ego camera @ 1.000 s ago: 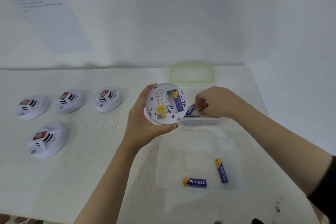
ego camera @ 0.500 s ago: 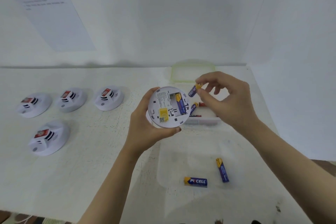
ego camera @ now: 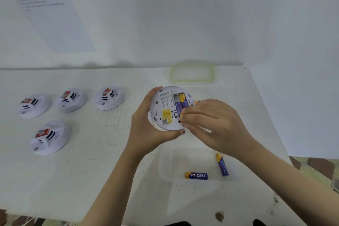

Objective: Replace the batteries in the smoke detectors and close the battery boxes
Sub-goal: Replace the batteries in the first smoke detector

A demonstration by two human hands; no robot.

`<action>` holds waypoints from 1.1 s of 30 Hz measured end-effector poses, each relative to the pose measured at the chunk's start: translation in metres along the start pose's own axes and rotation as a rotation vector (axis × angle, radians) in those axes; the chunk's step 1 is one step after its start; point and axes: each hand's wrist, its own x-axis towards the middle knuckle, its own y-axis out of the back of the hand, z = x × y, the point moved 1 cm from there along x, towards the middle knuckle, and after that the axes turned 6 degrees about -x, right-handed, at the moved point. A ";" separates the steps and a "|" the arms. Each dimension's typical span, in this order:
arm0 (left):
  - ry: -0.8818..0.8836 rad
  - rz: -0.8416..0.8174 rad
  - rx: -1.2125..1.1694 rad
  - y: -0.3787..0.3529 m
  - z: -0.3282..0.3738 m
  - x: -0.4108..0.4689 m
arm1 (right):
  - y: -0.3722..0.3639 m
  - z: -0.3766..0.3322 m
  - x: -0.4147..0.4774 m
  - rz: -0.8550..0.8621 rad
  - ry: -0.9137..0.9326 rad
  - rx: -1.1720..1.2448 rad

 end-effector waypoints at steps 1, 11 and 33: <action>-0.001 -0.004 -0.003 0.000 0.001 -0.002 | 0.000 0.000 0.000 0.006 -0.034 0.024; -0.047 -0.070 -0.024 0.018 0.011 -0.012 | -0.001 -0.017 0.007 -0.337 -0.677 0.713; -0.045 -0.159 -0.010 0.106 -0.001 -0.027 | -0.054 -0.098 0.050 -0.123 -1.048 0.942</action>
